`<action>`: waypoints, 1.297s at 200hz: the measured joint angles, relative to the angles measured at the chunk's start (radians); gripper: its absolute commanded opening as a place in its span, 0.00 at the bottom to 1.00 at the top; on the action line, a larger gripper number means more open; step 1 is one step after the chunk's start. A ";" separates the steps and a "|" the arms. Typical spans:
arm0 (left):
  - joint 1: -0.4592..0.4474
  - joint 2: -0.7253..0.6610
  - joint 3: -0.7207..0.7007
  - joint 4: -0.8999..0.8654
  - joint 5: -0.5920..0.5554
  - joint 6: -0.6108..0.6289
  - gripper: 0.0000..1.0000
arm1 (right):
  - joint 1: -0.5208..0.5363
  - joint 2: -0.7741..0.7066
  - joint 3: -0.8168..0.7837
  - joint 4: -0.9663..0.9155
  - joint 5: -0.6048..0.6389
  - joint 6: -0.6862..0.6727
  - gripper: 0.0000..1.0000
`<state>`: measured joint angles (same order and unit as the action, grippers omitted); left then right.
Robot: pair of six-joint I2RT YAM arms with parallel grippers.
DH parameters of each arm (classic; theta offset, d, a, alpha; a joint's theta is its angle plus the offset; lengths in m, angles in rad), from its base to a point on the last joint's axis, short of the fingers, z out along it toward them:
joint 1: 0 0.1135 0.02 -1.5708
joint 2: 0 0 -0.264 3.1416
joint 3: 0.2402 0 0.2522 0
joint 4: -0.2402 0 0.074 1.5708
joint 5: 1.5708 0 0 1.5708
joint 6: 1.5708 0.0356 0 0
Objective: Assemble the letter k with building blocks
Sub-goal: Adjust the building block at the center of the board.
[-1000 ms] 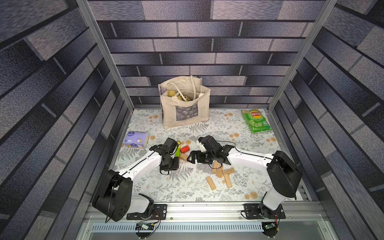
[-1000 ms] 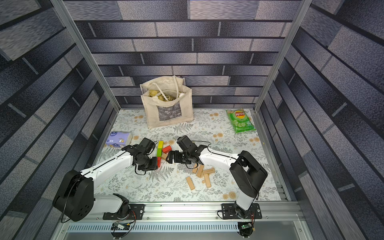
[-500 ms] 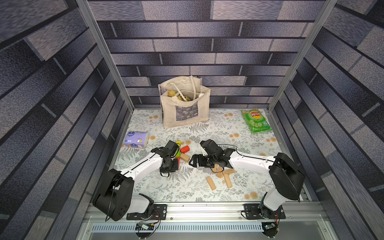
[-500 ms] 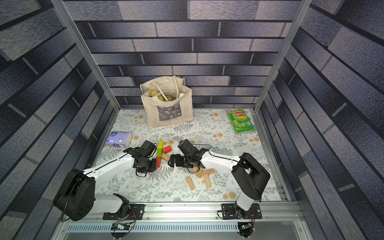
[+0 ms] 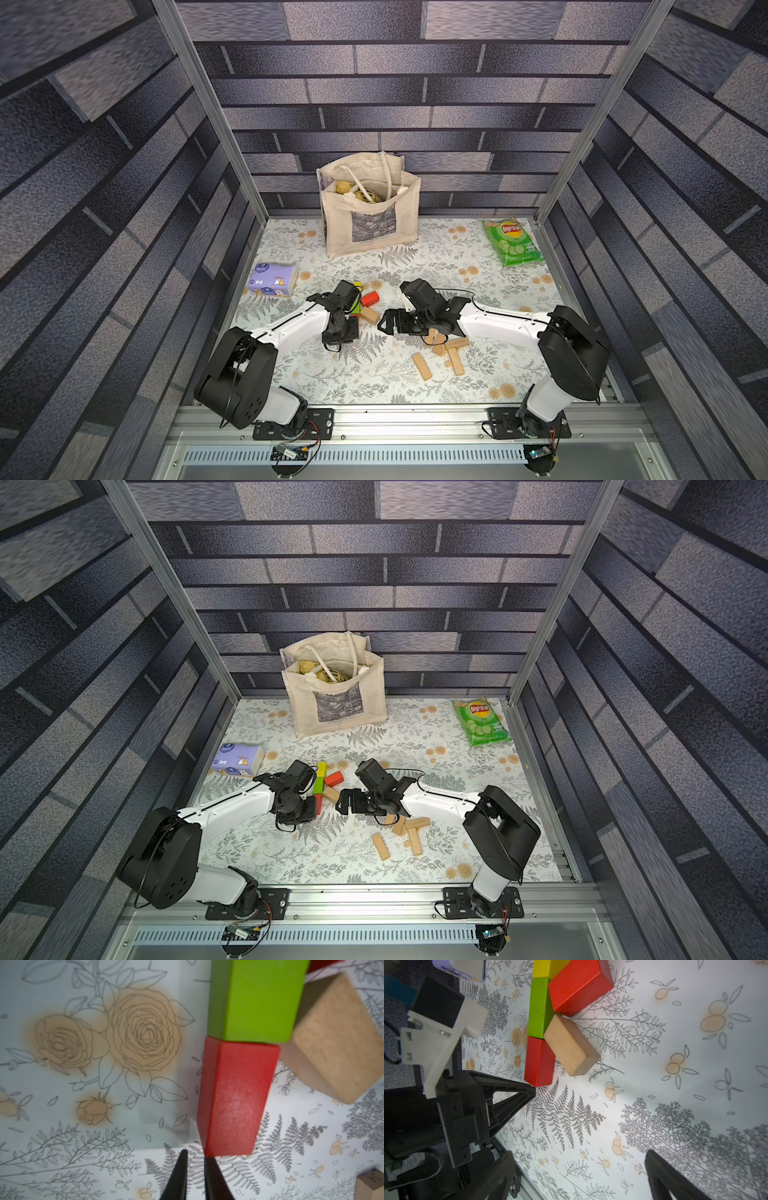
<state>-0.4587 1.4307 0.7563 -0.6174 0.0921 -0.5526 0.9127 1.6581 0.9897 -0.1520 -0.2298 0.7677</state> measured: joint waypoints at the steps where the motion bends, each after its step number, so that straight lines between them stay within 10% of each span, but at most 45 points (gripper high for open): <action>1: 0.000 0.000 0.000 0.000 0.000 0.000 0.19 | 0.000 0.000 0.000 0.000 0.000 0.000 1.00; 169: -0.006 -0.009 0.005 0.006 0.022 -0.017 0.22 | 0.000 0.000 0.000 0.008 0.000 0.002 1.00; 214: -0.003 -0.134 0.098 -0.130 0.055 0.050 0.55 | -0.001 0.000 0.067 -0.092 0.035 -0.061 1.00; 231: 0.008 -0.168 0.163 -0.159 0.084 0.096 0.98 | -0.001 -0.003 0.134 -0.154 0.067 -0.109 1.00; 259: 0.018 -0.229 0.196 -0.153 0.159 0.153 1.00 | -0.004 -0.051 0.210 -0.274 0.156 -0.205 1.00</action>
<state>-0.4404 1.2018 0.9524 -0.7708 0.2512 -0.3992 0.9089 1.6066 1.1995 -0.4263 -0.0734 0.5629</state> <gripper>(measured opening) 0.991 0.999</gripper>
